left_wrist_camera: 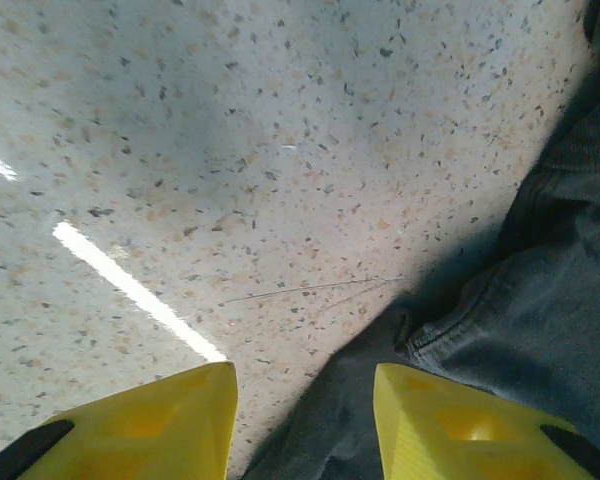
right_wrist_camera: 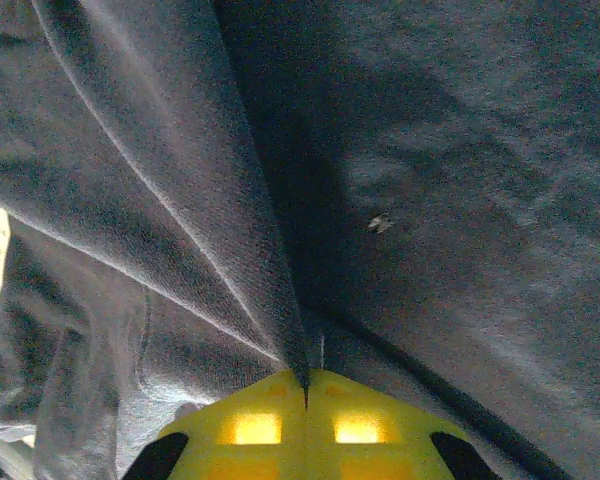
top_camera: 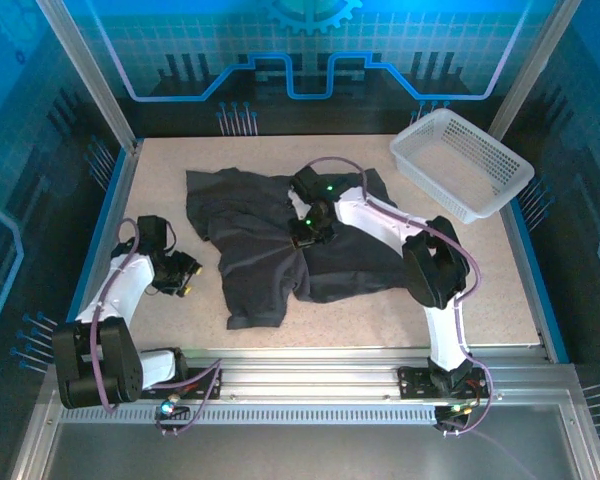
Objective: Fold and stack the t-shirts
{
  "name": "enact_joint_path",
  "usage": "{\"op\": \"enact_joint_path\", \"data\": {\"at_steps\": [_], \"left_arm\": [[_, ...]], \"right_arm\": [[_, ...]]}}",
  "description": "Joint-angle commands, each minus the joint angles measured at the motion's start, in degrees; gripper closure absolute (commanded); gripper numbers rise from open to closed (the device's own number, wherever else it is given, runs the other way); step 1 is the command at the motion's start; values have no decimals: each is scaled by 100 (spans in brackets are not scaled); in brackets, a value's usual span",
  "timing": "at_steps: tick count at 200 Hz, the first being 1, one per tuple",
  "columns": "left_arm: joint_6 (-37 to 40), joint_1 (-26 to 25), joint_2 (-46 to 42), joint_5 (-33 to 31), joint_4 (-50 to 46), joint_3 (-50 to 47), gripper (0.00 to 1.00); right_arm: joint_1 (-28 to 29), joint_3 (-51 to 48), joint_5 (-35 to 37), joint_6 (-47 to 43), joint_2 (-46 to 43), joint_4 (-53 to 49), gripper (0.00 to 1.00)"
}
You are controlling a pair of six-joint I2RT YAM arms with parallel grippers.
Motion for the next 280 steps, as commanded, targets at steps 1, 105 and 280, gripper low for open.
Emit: {"op": "enact_joint_path", "data": {"at_steps": [1,105,280], "left_arm": [[-172,-58,167,494,328,-152,56],[-647,-1010,76,31,391,47,57],[1182,-1701,1109,533,2449,-244,45]], "right_arm": [[-210,-28,-570,-234,-61,-17,100],[841,-1090,1585,-454,-1326,295,50],[652,-2747,-262,451,-2389,1629,45]]}}
